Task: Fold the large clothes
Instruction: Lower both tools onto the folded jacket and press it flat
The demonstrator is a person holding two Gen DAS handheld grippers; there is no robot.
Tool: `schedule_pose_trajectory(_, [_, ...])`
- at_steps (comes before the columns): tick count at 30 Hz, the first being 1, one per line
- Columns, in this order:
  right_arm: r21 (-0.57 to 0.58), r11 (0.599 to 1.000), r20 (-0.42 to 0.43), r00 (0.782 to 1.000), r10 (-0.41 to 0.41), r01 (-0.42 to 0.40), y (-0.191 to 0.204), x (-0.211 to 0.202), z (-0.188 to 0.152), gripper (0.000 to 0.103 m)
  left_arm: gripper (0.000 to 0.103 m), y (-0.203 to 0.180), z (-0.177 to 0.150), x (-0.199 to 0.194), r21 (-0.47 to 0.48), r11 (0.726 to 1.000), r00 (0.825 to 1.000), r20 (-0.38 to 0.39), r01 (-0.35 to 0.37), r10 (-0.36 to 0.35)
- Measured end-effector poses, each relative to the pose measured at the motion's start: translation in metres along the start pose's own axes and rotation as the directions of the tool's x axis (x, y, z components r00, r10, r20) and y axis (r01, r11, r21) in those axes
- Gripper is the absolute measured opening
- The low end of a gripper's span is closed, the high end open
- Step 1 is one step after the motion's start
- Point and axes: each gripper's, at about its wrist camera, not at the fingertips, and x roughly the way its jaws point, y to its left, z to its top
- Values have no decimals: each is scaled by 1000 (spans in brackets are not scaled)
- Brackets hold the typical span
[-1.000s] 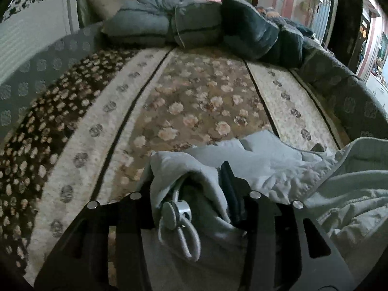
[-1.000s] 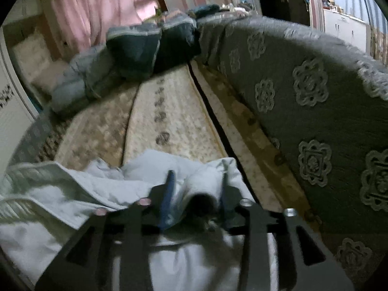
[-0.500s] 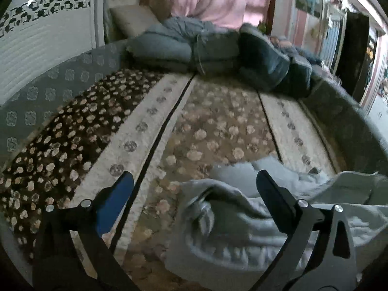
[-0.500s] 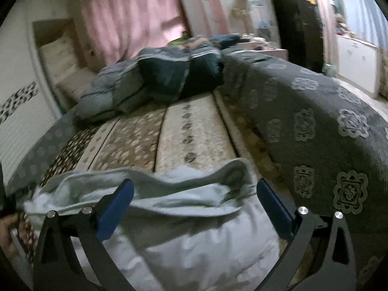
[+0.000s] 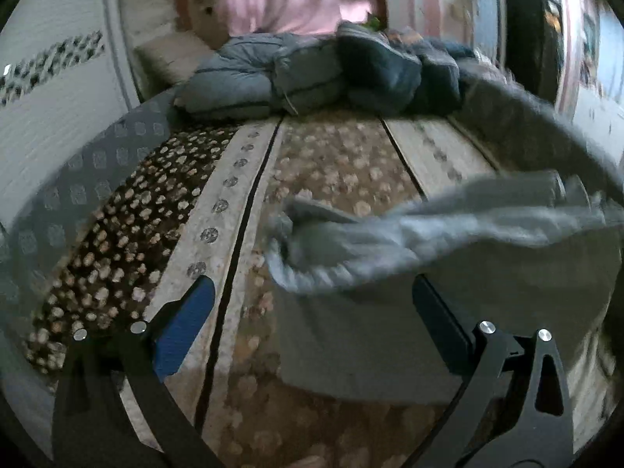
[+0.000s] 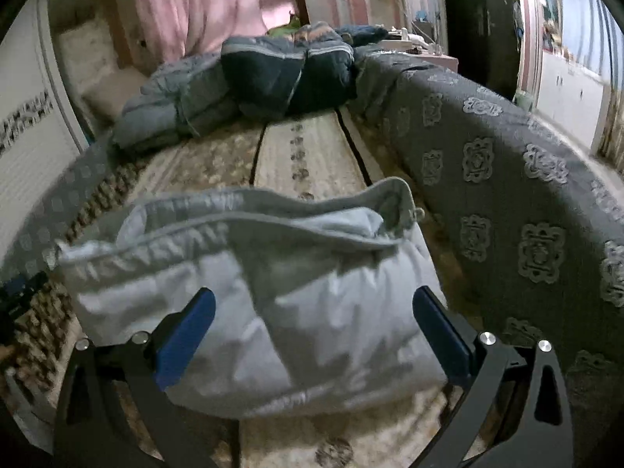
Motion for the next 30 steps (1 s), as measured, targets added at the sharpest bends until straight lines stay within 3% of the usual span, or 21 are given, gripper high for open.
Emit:
schedule_pose_trajectory(6, [-103, 994, -50, 999, 23, -28, 25, 13, -11, 101, 100, -60, -19, -23, 123, 983, 990, 20, 134, -138])
schedule_pose_trajectory(13, [-85, 996, -75, 997, 18, -25, 28, 52, -8, 101, 100, -80, -11, 23, 72, 992, 994, 11, 105, -106])
schedule_pose_trajectory(18, [-145, 989, -42, 999, -26, 20, 31, 90, -1, 101, 100, -97, -4, 68, 129, 992, 998, 68, 2, -11])
schedule_pose_trajectory(21, [-148, 988, -58, 997, -60, 51, 28, 120, 4, 101, 100, -94, -7, 110, 108, 994, 1000, -11, 7, -5])
schedule_pose_trajectory(25, [-158, 983, -56, 993, -104, 94, 33, 148, 15, 102, 100, -89, -9, 141, 74, 997, 999, -41, 14, -11])
schedule_pose_trajectory(30, [-106, 990, -137, 985, -104, 90, 31, 189, 21, 102, 100, -81, -6, 180, 44, 998, 992, -121, 43, -37])
